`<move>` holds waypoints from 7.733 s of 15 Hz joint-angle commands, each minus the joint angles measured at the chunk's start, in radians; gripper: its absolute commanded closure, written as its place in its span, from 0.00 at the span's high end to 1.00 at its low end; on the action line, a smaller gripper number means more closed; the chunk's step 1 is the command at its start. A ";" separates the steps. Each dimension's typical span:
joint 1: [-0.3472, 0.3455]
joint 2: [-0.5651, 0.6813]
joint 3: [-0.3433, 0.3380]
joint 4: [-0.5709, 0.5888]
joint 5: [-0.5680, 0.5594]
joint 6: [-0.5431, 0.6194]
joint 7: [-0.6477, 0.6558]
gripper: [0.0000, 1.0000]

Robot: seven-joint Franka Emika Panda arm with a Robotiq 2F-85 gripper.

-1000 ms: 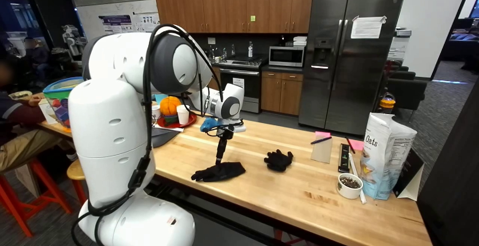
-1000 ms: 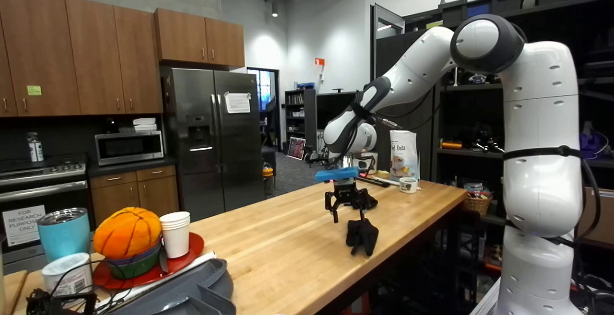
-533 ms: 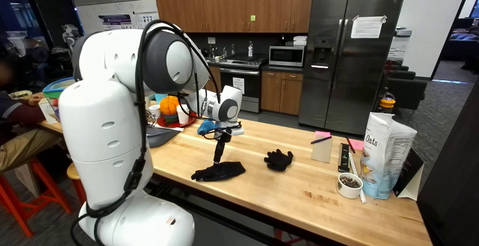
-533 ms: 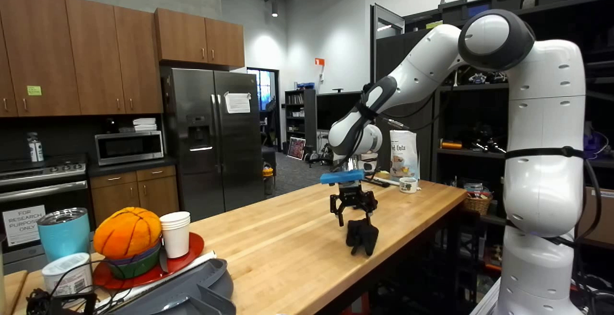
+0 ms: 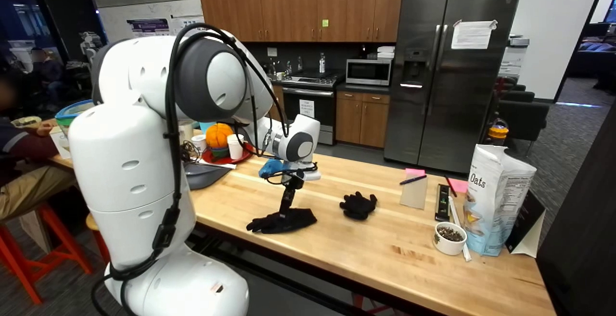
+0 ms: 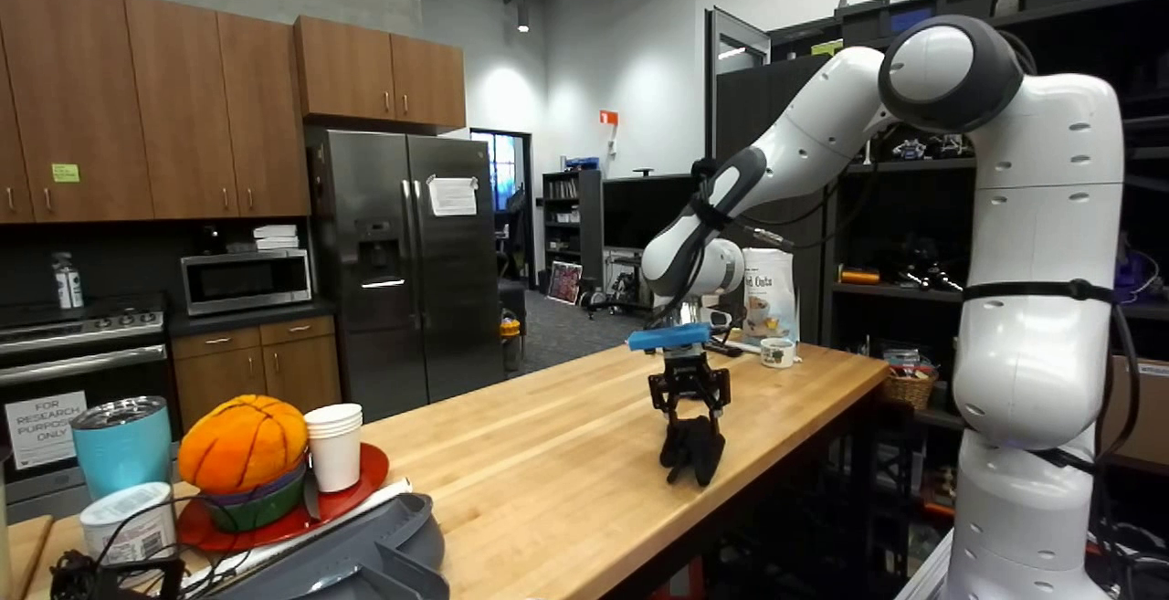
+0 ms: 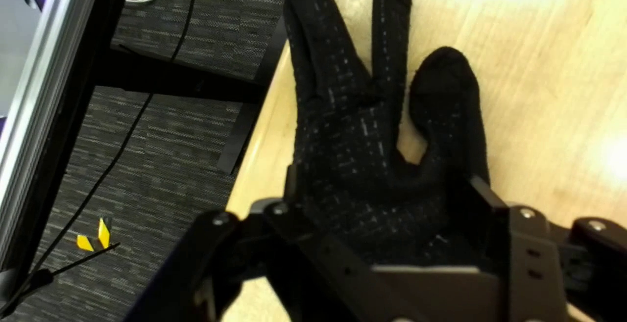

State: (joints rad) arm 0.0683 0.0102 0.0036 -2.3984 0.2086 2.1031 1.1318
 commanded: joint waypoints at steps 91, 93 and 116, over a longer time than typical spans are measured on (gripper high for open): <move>-0.075 -0.012 -0.010 -0.034 0.086 0.267 -0.076 0.00; -0.071 -0.003 -0.006 -0.025 0.101 0.244 -0.079 0.00; -0.098 0.147 -0.042 0.126 0.193 -0.041 -0.074 0.00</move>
State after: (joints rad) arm -0.0204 0.1386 -0.0264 -2.3070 0.3811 2.0973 1.0702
